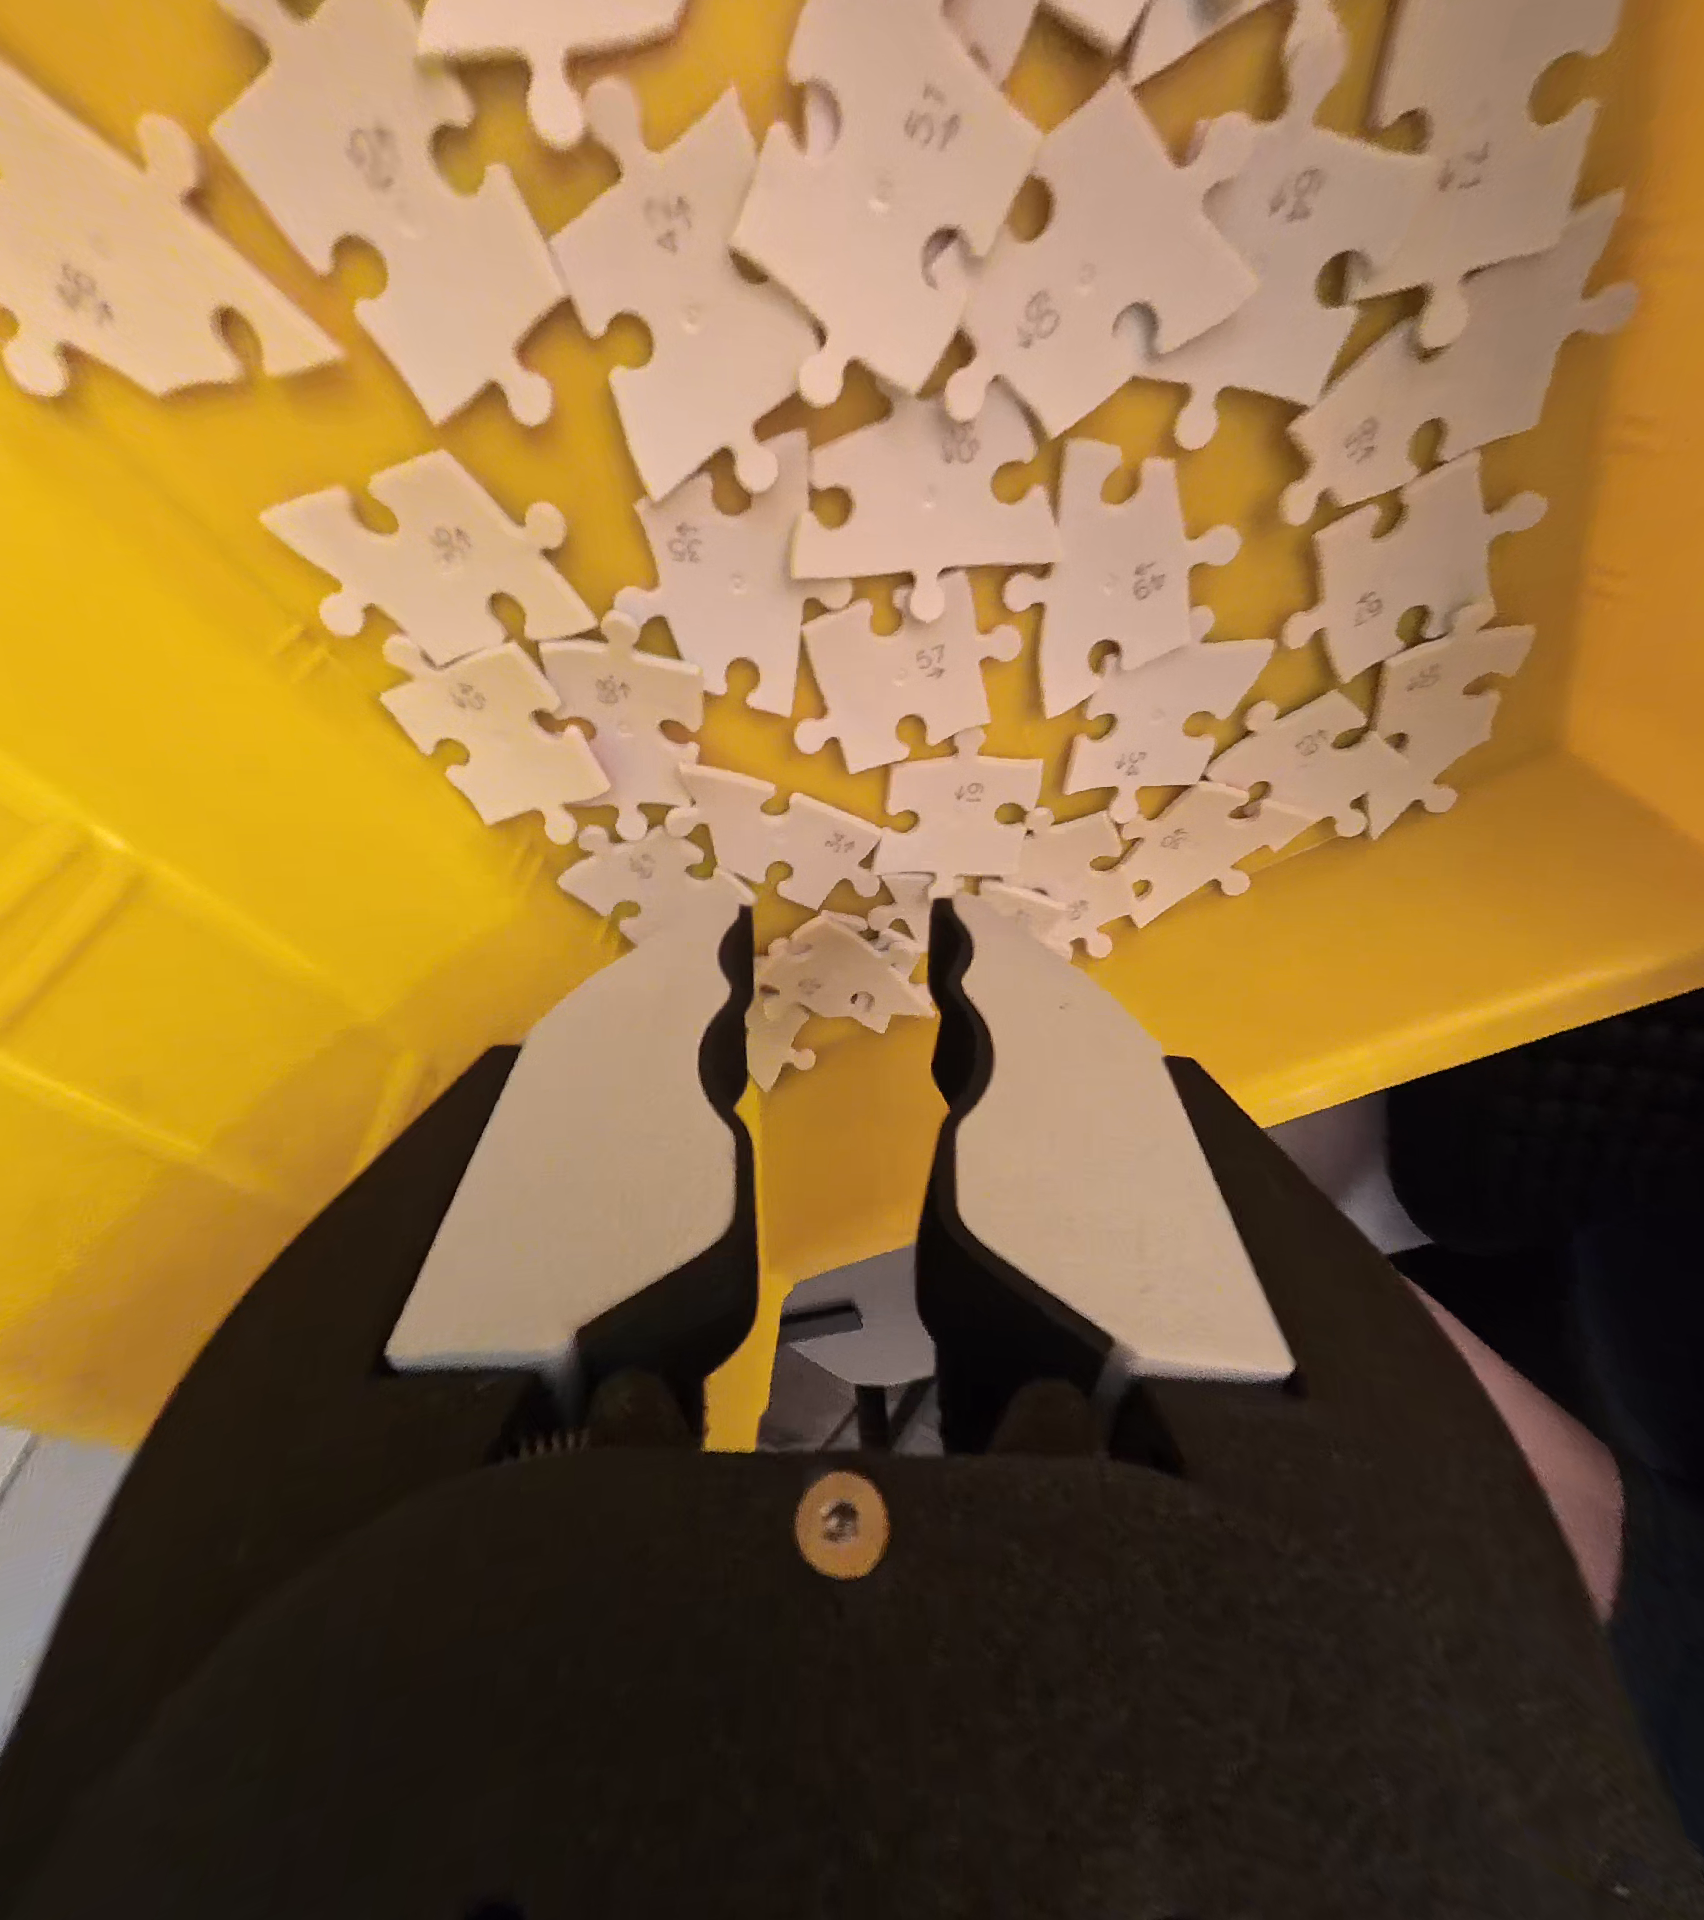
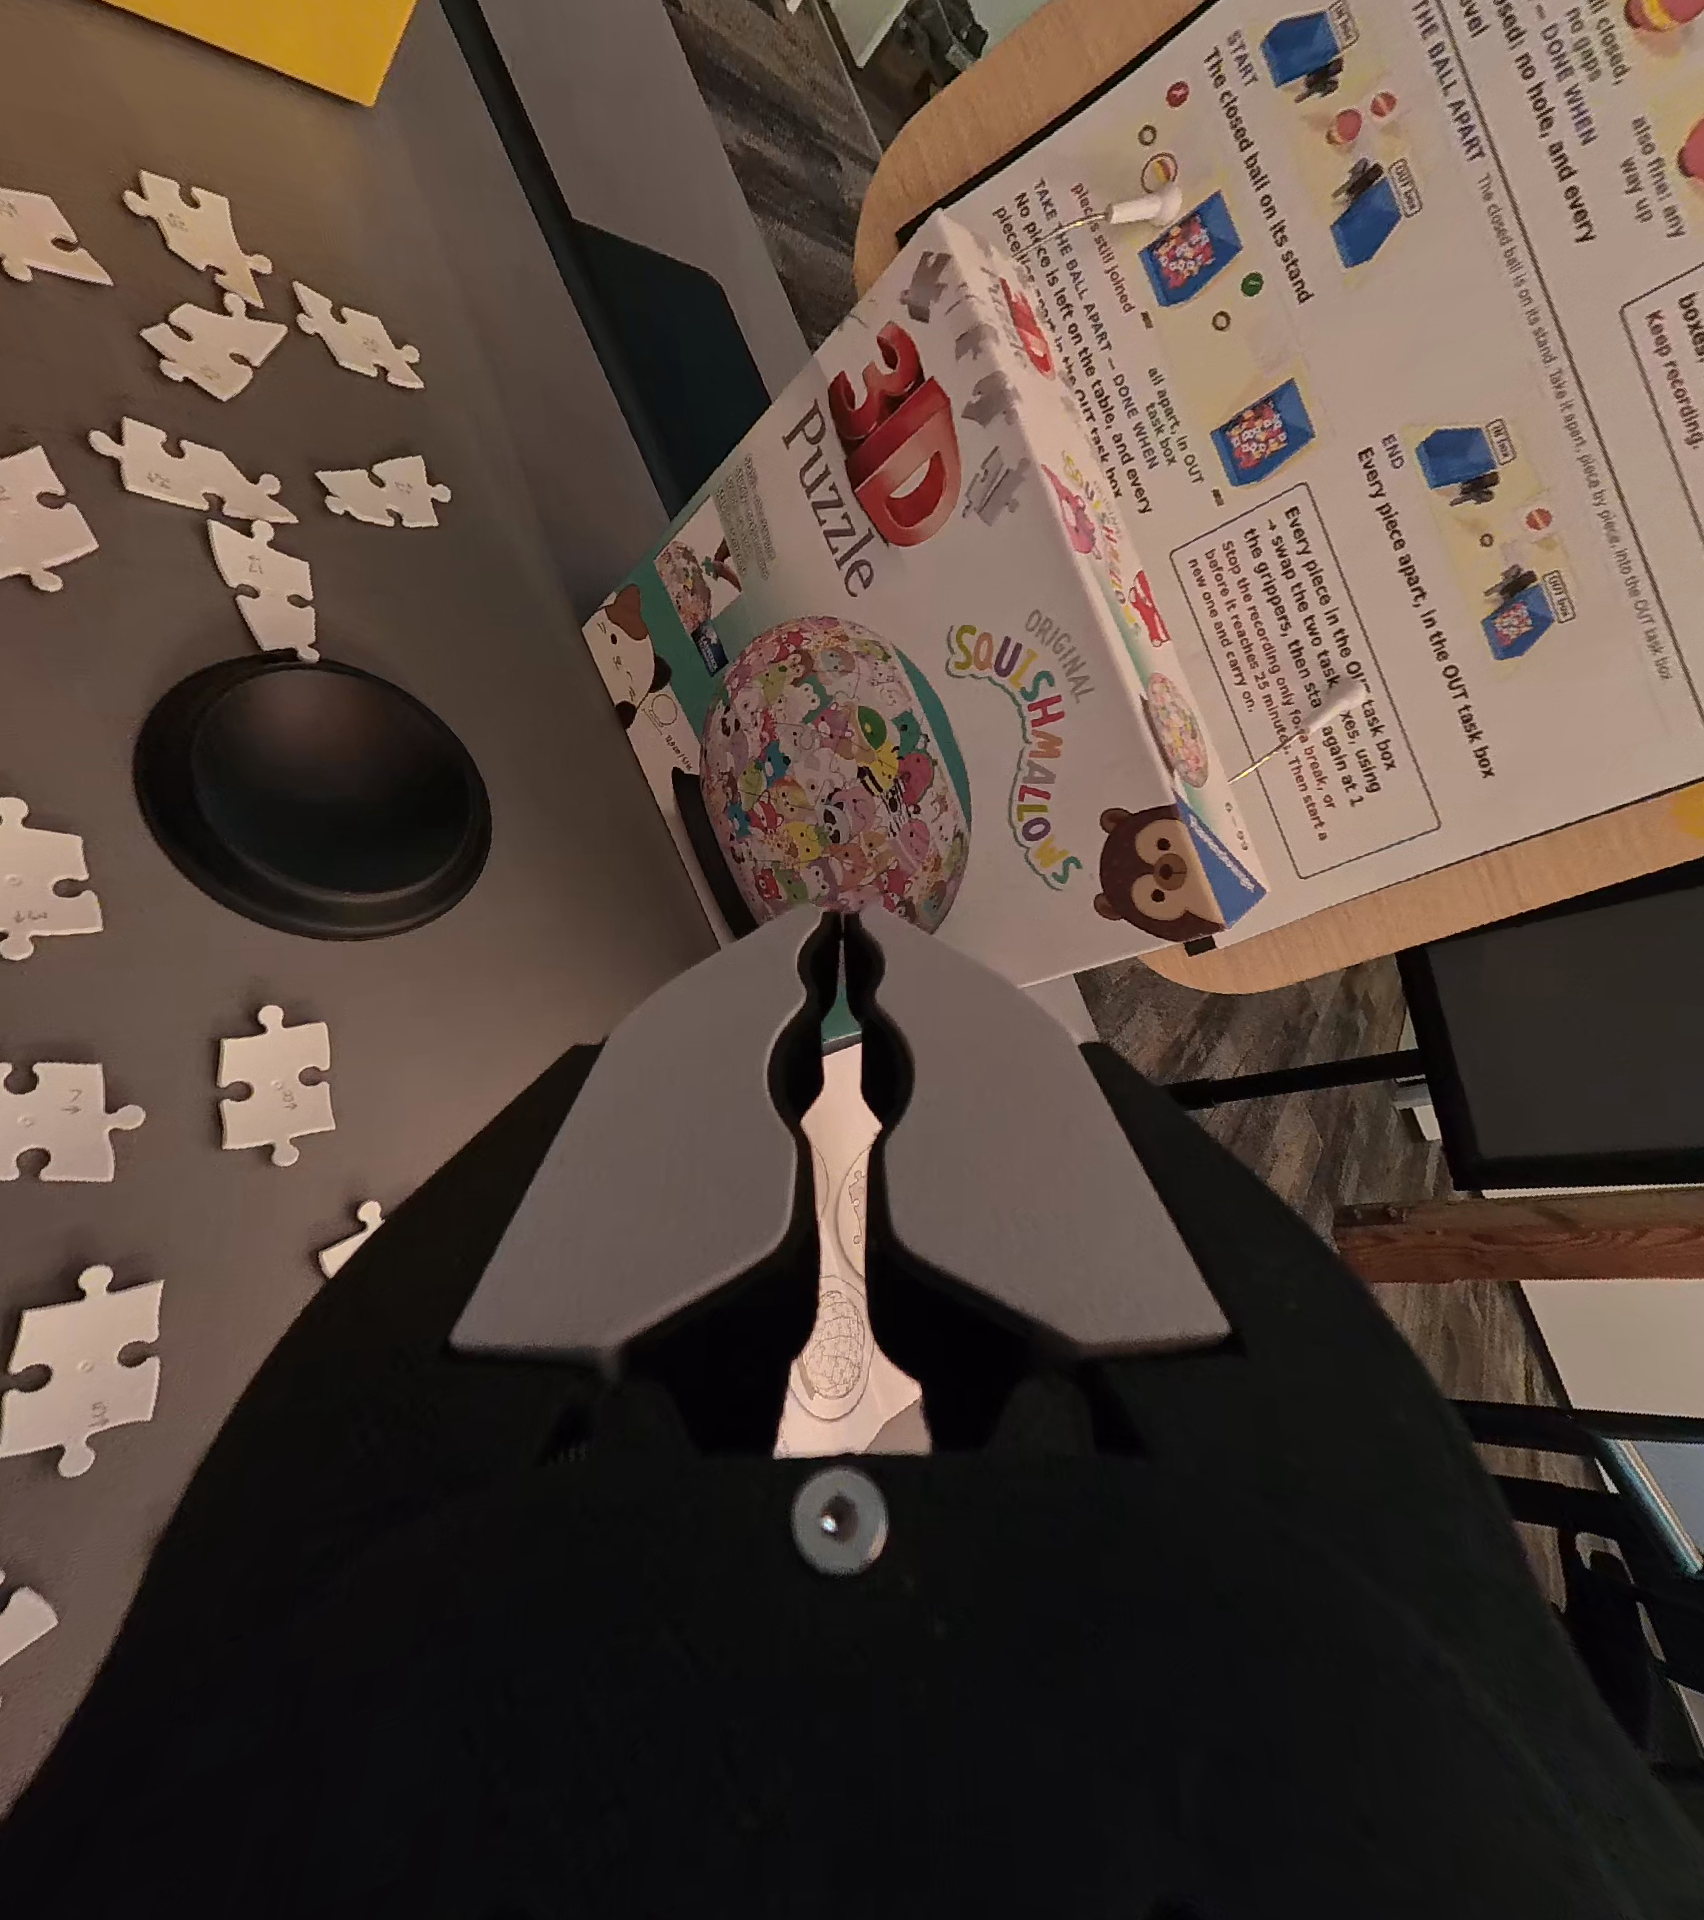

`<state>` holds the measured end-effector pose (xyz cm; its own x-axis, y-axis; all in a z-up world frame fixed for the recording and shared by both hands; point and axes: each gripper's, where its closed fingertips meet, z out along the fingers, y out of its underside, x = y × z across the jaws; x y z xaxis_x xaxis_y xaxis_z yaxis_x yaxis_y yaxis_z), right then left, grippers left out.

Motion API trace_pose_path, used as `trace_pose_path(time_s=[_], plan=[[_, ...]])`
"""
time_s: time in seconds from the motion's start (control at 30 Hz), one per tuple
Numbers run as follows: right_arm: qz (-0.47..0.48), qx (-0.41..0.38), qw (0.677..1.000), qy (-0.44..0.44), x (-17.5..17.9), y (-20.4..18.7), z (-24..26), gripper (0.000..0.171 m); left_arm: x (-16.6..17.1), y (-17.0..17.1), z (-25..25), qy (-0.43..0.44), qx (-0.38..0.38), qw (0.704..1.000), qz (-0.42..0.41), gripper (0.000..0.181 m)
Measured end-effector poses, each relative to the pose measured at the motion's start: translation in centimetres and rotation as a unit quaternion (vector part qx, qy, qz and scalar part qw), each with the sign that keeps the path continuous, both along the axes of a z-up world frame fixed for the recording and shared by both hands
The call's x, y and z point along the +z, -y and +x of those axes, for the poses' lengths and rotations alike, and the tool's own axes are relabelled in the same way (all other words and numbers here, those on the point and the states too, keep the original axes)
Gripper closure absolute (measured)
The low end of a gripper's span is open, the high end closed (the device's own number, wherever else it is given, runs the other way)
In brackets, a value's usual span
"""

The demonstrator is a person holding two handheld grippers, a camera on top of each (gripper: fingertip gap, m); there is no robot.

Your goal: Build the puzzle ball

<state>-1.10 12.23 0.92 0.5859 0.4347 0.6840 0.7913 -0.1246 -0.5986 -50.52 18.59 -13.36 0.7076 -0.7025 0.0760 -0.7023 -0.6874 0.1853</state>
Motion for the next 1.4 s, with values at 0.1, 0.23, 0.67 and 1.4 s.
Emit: trace_pose_path(time_s=[0.1,0.23,0.67,1.4], plan=[[0.001,-0.002,1.000,0.002,-0.1,-0.1,0.1,0.169,0.1,1.0,-0.7,-0.013,0.033,0.999,-0.019,0.150],[-0.001,-0.002,1.000,0.003,-0.3,-0.2,0.1,0.169,0.1,1.9,-1.8,-0.035,0.080,0.996,-0.036,0.151],[-0.004,-0.001,1.000,0.004,-0.3,-0.2,0.0,0.169,-0.8,1.7,-2.1,-0.087,0.136,0.986,-0.045,0.145],[-0.013,0.000,1.000,0.019,-0.9,-0.2,0.0,0.169,-0.9,1.5,-2.2,-0.087,0.140,0.985,-0.045,0.176]])
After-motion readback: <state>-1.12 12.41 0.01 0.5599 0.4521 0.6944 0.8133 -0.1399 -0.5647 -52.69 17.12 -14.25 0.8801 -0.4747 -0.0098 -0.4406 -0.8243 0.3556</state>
